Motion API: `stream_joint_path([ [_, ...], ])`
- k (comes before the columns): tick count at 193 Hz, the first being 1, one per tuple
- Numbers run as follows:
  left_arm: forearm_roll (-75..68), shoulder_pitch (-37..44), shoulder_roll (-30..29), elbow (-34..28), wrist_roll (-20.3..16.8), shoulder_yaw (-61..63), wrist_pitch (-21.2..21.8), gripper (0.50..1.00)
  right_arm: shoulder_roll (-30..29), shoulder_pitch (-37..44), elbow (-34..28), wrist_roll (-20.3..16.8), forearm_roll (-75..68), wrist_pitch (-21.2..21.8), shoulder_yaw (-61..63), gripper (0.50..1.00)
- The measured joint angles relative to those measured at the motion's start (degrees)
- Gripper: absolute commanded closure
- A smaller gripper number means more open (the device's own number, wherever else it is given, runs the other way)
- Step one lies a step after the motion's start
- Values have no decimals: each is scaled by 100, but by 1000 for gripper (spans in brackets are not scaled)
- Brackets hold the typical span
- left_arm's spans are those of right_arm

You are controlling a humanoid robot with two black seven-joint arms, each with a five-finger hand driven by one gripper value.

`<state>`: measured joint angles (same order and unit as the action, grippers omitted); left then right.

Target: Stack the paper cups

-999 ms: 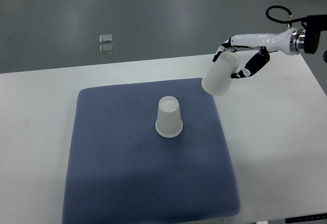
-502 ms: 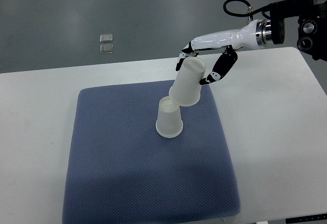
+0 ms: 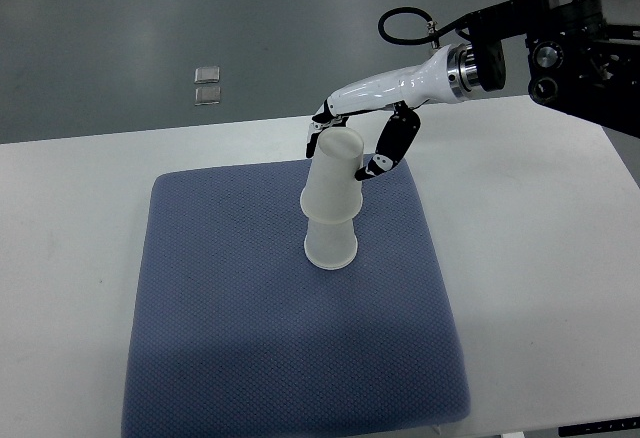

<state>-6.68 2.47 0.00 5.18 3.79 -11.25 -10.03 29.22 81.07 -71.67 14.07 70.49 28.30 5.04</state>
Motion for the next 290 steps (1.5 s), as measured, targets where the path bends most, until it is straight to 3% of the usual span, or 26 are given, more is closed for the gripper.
stream_joint_path([
  [87,0,0,0,0,-4,0,1,500,-145,-24,140,0,50,-64,-185,742],
  [104,0,0,0,0,-4,0,2,500,-164,-40,143,0,53,-82,-187,699],
  [115,0,0,0,0,-4,0,2,500,-169,-49,143,0,53,-91,-188,605],
  [132,0,0,0,0,-3,0,2,500,-176,-61,144,0,52,-95,-188,579],
  [206,0,0,0,0,0,0,2,500,-79,6,396,6,-409,-92,16,579],
  [254,0,0,0,0,0,0,2,500,-128,-458,1230,1,-2331,-145,342,579],
  [290,0,-1,0,0,0,0,0,500,-326,-1019,1757,-241,-4055,-625,452,579],
])
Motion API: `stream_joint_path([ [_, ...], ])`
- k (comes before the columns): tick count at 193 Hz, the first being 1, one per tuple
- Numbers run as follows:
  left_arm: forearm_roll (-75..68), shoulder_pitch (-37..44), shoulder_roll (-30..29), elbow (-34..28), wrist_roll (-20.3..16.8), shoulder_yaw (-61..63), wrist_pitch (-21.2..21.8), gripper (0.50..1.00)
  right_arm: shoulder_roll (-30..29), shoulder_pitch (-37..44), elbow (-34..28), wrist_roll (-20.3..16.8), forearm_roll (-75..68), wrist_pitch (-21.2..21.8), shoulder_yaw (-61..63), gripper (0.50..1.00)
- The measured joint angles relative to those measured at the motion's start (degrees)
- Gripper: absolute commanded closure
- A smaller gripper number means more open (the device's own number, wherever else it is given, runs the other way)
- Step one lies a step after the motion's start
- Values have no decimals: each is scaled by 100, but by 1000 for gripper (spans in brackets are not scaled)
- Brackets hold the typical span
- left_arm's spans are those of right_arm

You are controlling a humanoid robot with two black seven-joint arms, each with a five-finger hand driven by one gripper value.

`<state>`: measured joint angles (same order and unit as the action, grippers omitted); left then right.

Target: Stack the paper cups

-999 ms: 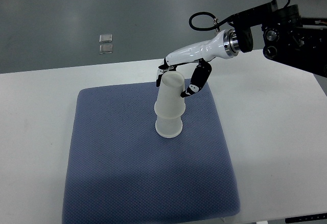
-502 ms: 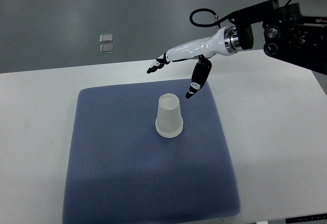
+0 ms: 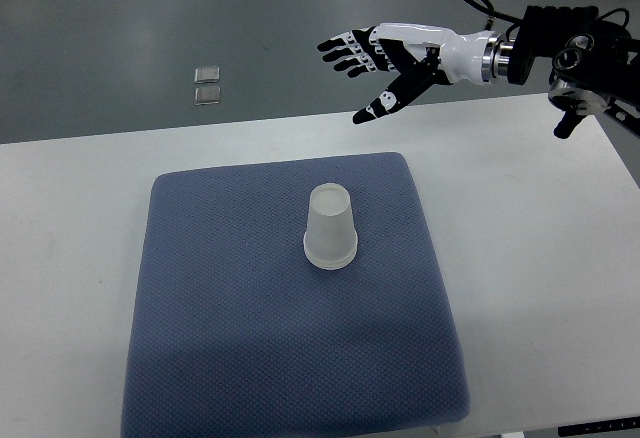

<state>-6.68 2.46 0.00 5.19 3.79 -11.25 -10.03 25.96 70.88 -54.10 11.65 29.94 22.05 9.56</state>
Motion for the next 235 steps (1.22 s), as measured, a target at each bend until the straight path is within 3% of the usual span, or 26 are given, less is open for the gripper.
stream_joint_path([
  [30,0,1,0,0,0,0,0,500,-341,-296,383,-540,-1664,-337,7,579],
  [71,0,-1,0,0,0,0,0,500,-792,-673,803,-991,-3404,-651,-2,579],
  [134,0,1,0,0,-2,0,0,500,-1456,-1264,1803,-983,-4323,-673,164,576],
  [235,0,1,0,0,-2,0,2,500,-1469,-1473,1851,-957,-4267,-640,639,576],
])
